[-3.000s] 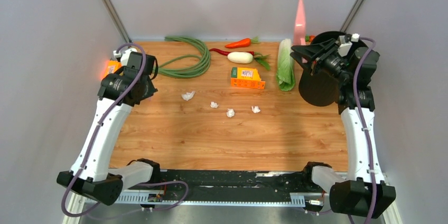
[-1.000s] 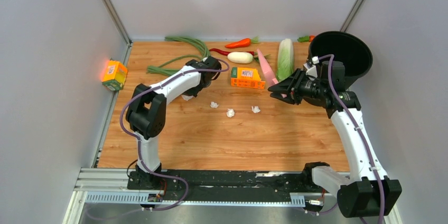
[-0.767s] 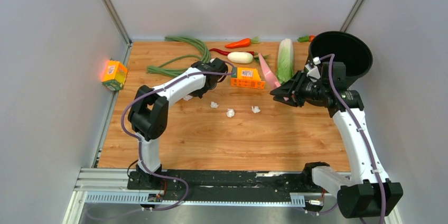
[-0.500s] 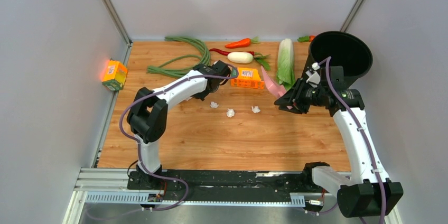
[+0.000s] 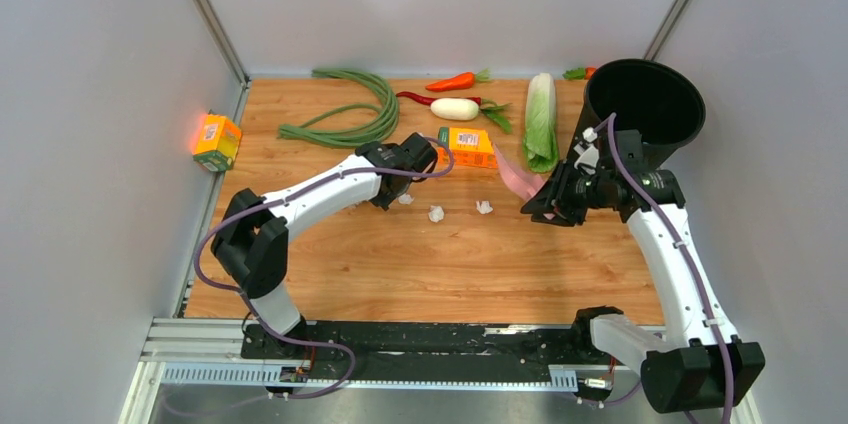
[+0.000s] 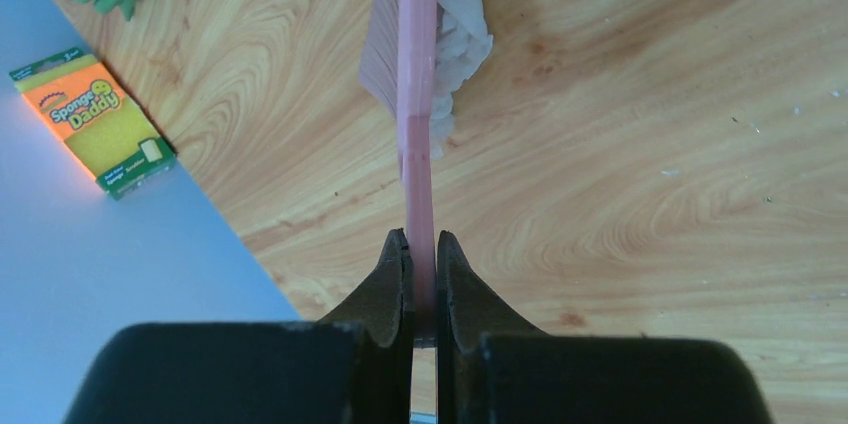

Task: Sweep away the paper scraps from the table

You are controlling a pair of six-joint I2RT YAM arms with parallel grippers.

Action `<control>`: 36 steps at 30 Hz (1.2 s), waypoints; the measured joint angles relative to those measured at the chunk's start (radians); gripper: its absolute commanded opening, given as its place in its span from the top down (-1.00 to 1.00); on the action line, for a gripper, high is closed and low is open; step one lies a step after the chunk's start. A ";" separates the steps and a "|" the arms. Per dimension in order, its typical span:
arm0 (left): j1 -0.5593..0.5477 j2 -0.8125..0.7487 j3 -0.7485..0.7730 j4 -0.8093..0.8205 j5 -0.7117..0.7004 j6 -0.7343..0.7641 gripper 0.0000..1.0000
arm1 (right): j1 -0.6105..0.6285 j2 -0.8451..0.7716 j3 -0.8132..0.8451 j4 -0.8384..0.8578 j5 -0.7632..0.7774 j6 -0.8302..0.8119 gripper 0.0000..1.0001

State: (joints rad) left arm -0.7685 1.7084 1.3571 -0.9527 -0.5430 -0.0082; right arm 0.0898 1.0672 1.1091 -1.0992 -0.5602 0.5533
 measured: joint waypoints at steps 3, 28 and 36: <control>-0.014 -0.038 -0.035 0.007 0.023 0.001 1.00 | 0.017 0.000 -0.008 -0.002 0.009 -0.007 1.00; -0.073 -0.093 -0.076 -0.038 0.111 -0.055 1.00 | 0.230 0.063 -0.048 0.023 0.108 0.003 1.00; -0.074 -0.209 -0.133 -0.058 0.185 -0.082 1.00 | 0.314 0.069 -0.048 0.026 0.162 0.006 1.00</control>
State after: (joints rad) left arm -0.8421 1.4990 1.2243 -1.0107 -0.3580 -0.0902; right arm 0.4042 1.1358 1.0611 -1.0733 -0.3985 0.5594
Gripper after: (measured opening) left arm 0.066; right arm 0.326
